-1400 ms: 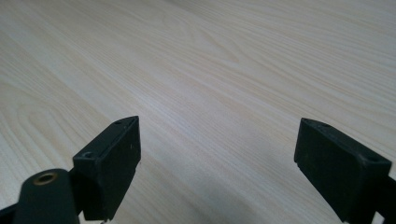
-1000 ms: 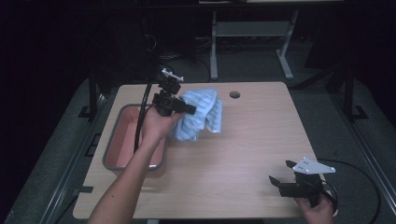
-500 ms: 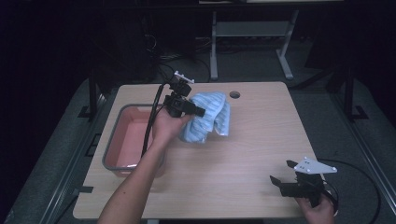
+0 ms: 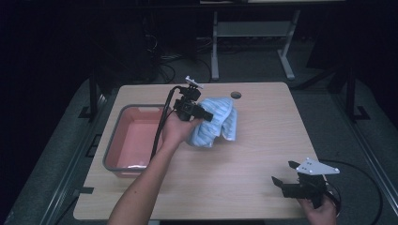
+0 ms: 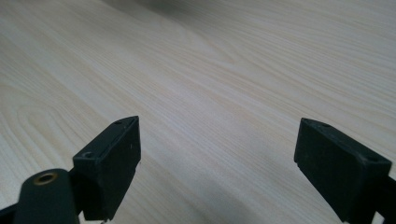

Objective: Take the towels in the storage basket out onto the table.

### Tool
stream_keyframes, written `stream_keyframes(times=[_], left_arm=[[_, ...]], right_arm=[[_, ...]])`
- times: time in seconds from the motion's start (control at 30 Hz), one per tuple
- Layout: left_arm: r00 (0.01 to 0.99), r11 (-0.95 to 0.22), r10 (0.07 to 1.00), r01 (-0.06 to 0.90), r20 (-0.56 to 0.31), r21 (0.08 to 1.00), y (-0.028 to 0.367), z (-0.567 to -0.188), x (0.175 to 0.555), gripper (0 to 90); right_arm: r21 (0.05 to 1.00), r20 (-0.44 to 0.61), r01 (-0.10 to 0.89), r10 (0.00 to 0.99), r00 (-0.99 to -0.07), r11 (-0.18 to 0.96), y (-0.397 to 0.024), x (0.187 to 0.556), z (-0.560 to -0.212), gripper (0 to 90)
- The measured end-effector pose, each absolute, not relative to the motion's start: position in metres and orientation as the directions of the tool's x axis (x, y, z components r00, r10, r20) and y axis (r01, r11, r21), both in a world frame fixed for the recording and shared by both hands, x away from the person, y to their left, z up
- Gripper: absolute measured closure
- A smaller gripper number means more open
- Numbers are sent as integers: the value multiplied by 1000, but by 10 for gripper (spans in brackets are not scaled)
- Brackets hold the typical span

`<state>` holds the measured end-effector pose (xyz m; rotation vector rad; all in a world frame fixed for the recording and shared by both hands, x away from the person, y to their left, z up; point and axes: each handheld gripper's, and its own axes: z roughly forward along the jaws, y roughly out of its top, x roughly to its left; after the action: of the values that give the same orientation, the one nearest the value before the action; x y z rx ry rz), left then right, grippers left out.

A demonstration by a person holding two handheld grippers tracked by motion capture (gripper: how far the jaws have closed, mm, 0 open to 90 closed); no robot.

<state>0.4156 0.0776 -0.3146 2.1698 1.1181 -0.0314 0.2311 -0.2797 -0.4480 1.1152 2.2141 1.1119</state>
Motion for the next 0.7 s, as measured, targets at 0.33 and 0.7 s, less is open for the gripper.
stream_keyframes(times=[0.33,0.7], left_arm=[[627,-400,710,734,-321,549,66,-326,419,736],[624,-399,705,742,-337,538,54,-340,424,734]], right_arm=[[806,-12,472,807,-590,357,-279,231,-448,142],[808,-17,467,806,-592,359,-279,231,-447,142]])
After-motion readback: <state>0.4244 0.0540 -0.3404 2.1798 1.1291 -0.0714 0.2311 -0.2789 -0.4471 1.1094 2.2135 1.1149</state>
